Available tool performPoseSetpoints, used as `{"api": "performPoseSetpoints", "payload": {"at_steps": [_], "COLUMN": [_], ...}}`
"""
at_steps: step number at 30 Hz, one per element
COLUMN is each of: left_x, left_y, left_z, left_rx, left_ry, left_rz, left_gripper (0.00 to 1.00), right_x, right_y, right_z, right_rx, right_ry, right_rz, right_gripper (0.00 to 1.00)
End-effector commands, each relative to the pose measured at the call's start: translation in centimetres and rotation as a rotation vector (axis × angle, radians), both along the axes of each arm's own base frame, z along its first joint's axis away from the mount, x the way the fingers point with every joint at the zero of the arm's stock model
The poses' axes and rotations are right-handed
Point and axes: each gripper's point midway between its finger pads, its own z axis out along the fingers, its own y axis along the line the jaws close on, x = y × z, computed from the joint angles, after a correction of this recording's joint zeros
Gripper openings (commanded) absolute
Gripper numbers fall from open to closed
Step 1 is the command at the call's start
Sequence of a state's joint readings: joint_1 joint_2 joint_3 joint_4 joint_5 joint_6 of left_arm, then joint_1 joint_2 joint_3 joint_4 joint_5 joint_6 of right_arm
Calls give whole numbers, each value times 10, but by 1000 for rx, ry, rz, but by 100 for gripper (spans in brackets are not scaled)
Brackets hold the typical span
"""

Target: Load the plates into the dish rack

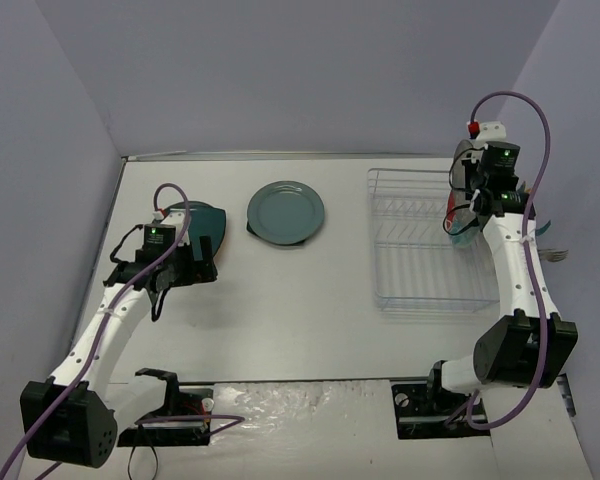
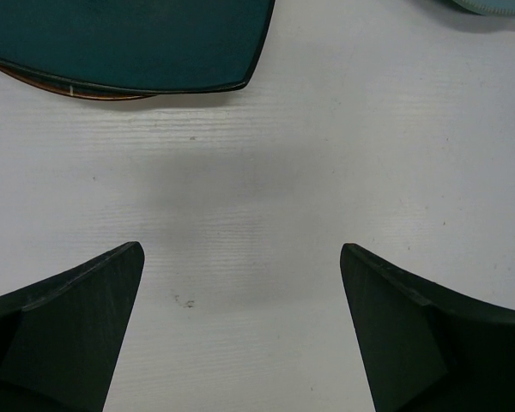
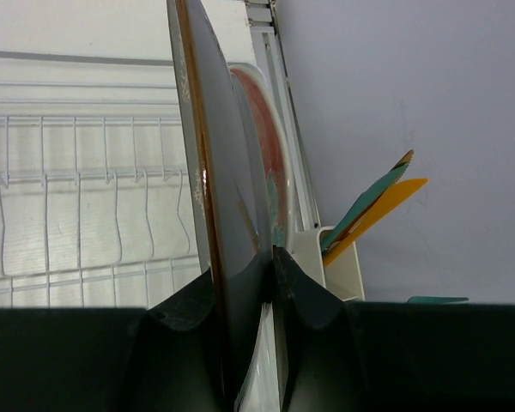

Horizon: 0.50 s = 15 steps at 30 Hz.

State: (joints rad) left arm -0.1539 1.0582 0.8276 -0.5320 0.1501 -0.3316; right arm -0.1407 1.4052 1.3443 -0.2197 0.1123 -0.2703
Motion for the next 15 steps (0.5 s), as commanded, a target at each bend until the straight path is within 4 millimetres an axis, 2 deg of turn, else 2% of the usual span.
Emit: {"api": "performPoseSetpoints", "payload": {"at_steps": [1, 6, 8, 15], "left_x": [18, 18, 19, 18], "left_y": [2, 3, 3, 4], "left_z": [20, 19, 19, 16], "left_rx": [11, 14, 15, 20], "left_ry": [-82, -78, -76, -62], "left_rz": [3, 11, 10, 13], "left_gripper": [97, 97, 97, 97], "right_x": [25, 32, 37, 48], "right_y": [-13, -12, -13, -7], "right_z": [44, 11, 9, -28], "right_rx": [-46, -6, 3, 83], "right_ry": [-201, -140, -156, -120], "right_rz": [-23, -10, -6, 15], "right_gripper": [0, 0, 0, 0]}}
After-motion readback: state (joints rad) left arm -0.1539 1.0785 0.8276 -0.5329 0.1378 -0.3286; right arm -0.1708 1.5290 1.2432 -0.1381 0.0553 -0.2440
